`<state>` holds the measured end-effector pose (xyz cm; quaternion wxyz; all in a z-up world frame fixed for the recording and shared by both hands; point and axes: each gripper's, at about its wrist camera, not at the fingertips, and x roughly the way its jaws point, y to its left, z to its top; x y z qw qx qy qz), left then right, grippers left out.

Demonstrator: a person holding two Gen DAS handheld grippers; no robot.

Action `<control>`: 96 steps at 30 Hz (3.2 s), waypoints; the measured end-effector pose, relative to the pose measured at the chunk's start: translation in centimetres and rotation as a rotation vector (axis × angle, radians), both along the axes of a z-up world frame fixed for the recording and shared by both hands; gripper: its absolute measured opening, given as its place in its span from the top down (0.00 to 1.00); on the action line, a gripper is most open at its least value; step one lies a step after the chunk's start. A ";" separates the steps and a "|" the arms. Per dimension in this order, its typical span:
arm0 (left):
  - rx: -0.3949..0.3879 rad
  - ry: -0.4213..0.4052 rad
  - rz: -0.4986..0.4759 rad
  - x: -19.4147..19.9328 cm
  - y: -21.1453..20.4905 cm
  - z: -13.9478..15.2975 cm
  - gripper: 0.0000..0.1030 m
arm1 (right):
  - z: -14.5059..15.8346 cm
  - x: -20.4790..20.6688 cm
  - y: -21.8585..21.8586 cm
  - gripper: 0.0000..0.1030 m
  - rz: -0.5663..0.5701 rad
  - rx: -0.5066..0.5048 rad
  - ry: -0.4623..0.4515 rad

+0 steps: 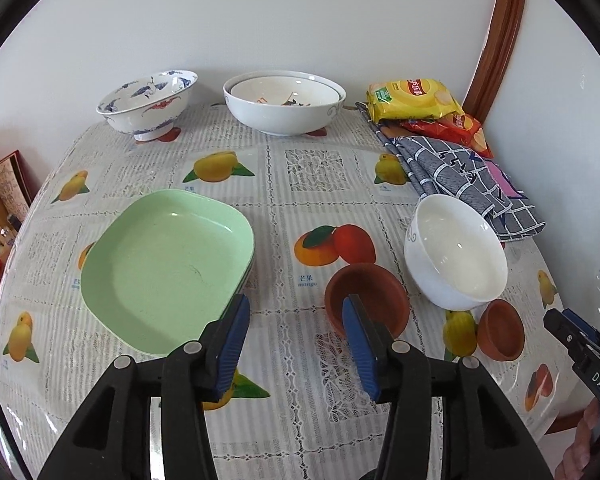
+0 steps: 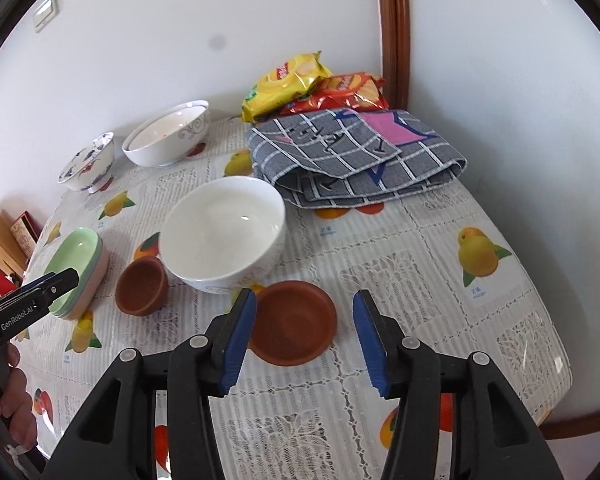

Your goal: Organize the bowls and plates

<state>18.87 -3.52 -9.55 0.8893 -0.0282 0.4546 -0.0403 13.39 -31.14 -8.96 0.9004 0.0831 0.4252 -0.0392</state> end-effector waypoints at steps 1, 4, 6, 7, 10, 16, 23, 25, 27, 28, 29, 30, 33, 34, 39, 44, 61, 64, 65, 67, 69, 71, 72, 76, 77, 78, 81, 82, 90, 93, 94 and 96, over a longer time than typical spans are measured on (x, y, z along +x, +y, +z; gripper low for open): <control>-0.007 0.010 -0.002 0.2 -0.1 -0.3 0.55 | -0.3 0.1 -0.3 0.51 -0.006 0.002 0.007; -0.015 0.042 -0.008 1.0 -0.6 -1.4 0.55 | -1.1 0.3 -0.9 0.51 -0.015 0.005 0.019; -0.025 0.060 -0.014 1.4 -0.9 -2.1 0.55 | -1.7 0.6 -1.3 0.52 -0.021 0.009 0.037; -0.032 0.071 -0.016 1.7 -1.0 -2.4 0.55 | -2.1 0.9 -1.5 0.52 -0.022 0.015 0.047; -0.049 0.101 -0.018 2.5 -1.3 -3.3 0.55 | -3.2 1.5 -1.8 0.53 -0.020 0.028 0.072; -0.054 0.142 -0.009 3.8 -1.5 -4.7 0.55 | -5.3 2.6 -1.9 0.60 -0.007 0.064 0.126; -0.044 0.166 -0.022 4.6 -2.1 -5.8 0.55 | -6.9 3.6 -1.7 0.60 0.004 0.079 0.164; -0.037 0.172 -0.028 4.7 -2.2 -6.0 0.55 | -7.2 3.7 -1.5 0.60 0.003 0.071 0.165; -0.031 0.169 -0.027 4.7 -2.3 -6.1 0.55 | -7.2 3.7 -1.3 0.60 0.007 0.059 0.162; -0.028 0.167 -0.027 4.7 -2.3 -6.1 0.55 | -7.3 3.7 -1.2 0.60 0.010 0.051 0.163; -0.026 0.165 -0.027 4.7 -2.3 -6.1 0.55 | -7.3 3.7 -1.1 0.60 0.009 0.045 0.165; -0.025 0.163 -0.025 4.7 -2.3 -6.1 0.55 | -7.3 3.7 -1.0 0.60 0.008 0.039 0.166; -0.022 0.151 -0.020 4.7 -2.3 -6.1 0.55 | -7.3 3.8 -0.8 0.60 0.004 0.029 0.170; -0.021 0.149 -0.021 4.6 -2.3 -6.2 0.55 | -7.3 3.8 -0.8 0.60 0.005 0.027 0.173; -0.008 0.141 -0.027 4.5 -2.4 -6.3 0.55 | -7.3 4.0 -0.9 0.60 0.010 0.027 0.180; 0.006 0.134 -0.027 4.5 -2.6 -6.4 0.56 | -7.3 4.0 -0.8 0.60 0.011 0.024 0.182; -0.057 0.127 -0.068 3.9 -2.7 -5.7 0.91 | -6.4 3.6 0.3 0.90 0.029 0.011 0.164; -0.056 0.111 -0.077 3.6 -2.7 -5.2 0.91 | -6.0 3.4 0.7 0.91 0.040 0.007 0.146; -0.056 0.106 -0.079 3.5 -2.7 -5.0 0.91 | -5.8 3.3 0.7 0.92 0.042 0.007 0.140; -0.056 0.098 -0.081 3.3 -2.7 -4.6 0.91 | -5.5 3.1 1.0 0.92 0.049 0.008 0.129; -0.054 0.094 -0.080 3.2 -2.7 -4.4 0.91 | -5.1 2.9 1.3 0.92 0.055 0.008 0.120; -0.058 0.091 -0.078 3.0 -2.5 -4.2 0.91 | -4.9 2.8 1.5 0.92 0.058 0.005 0.116; -0.060 0.088 -0.077 2.9 -2.4 -4.1 0.91 | -4.8 2.6 1.6 0.92 0.059 0.004 0.114; -0.062 0.068 -0.075 2.4 -2.1 -3.2 0.91 | -4.0 2.0 1.8 0.92 0.067 0.011 0.097; -0.062 0.062 -0.075 2.3 -2.1 -3.0 0.91 | -3.7 1.9 1.8 0.92 0.067 0.011 0.089; -0.063 0.056 -0.075 2.2 -2.1 -2.7 0.91 | -3.3 1.7 1.8 0.92 0.068 0.009 0.081; -0.064 0.037 -0.077 1.8 -2.1 -1.8 0.91 | -2.3 1.3 1.9 0.92 0.068 0.008 0.057; -0.064 0.030 -0.078 1.6 -2.1 -1.5 0.91 | -2.0 1.1 1.9 0.92 0.069 0.009 0.051; -0.065 -0.020 -0.087 0.6 -2.1 0.8 0.91 | 0.4 0.3 1.8 0.92 0.065 0.018 0.004; -0.059 -0.042 -0.090 0.4 -2.1 1.6 0.91 | 1.2 0.3 1.7 0.92 0.063 0.027 -0.015; -0.055 -0.048 -0.090 0.4 -2.0 1.9 0.91 | 1.4 0.4 1.7 0.92 0.062 0.029 -0.020; -0.053 -0.057 -0.090 0.4 -2.0 2.3 0.91 | 1.9 0.6 1.8 0.92 0.059 0.027 -0.029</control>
